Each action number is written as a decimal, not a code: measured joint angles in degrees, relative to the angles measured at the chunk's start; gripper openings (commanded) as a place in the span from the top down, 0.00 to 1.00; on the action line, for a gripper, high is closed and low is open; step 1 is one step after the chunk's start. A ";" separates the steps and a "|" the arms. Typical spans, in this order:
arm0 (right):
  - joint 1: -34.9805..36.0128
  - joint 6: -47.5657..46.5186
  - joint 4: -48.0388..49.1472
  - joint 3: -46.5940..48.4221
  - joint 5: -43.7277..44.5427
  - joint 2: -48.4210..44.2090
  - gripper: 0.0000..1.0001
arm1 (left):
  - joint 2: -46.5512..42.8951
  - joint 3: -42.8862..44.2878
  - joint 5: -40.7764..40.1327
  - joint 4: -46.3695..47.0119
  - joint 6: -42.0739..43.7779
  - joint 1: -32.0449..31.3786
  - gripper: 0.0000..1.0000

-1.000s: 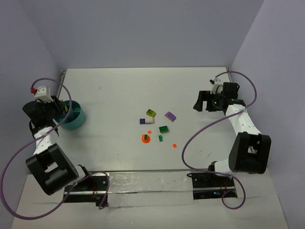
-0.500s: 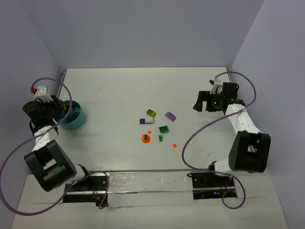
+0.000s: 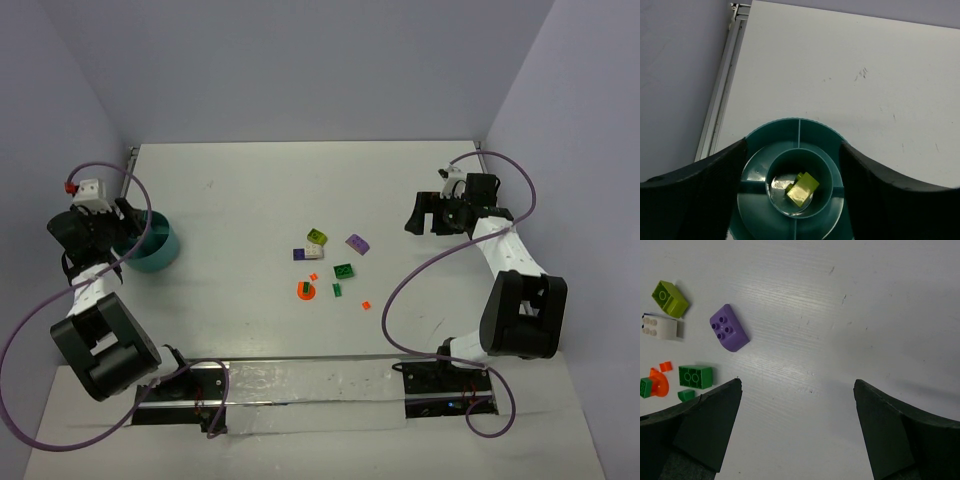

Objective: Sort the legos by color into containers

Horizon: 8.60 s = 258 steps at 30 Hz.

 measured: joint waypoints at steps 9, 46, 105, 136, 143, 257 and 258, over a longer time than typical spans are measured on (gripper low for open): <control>0.00 -0.01 0.06 0.00 -0.04 0.11 0.00 | 1.34 20.40 7.95 -23.85 14.93 -11.05 0.01; -1.11 -1.76 -0.64 0.04 1.72 3.08 0.00 | 57.70 74.30 12.55 -78.47 78.06 -58.64 0.16; 9.53 -1.77 -1.03 2.28 4.27 2.27 0.00 | -3.03 31.82 14.60 -43.72 13.36 -18.13 1.00; 11.23 -2.62 -1.59 2.62 6.25 4.78 0.00 | 0.39 12.69 -3.78 -27.36 7.61 -5.41 0.90; 11.23 -2.62 -1.60 2.62 6.27 4.87 0.00 | 0.94 11.03 -5.49 -25.15 8.34 -5.09 0.76; 10.12 -6.58 -5.42 6.85 -11.46 1.37 0.01 | 36.30 46.89 15.76 -44.97 22.20 -60.47 1.00; 10.39 -7.00 -5.99 8.36 -13.72 1.23 0.02 | 32.74 43.52 18.75 -38.56 16.35 -57.61 1.00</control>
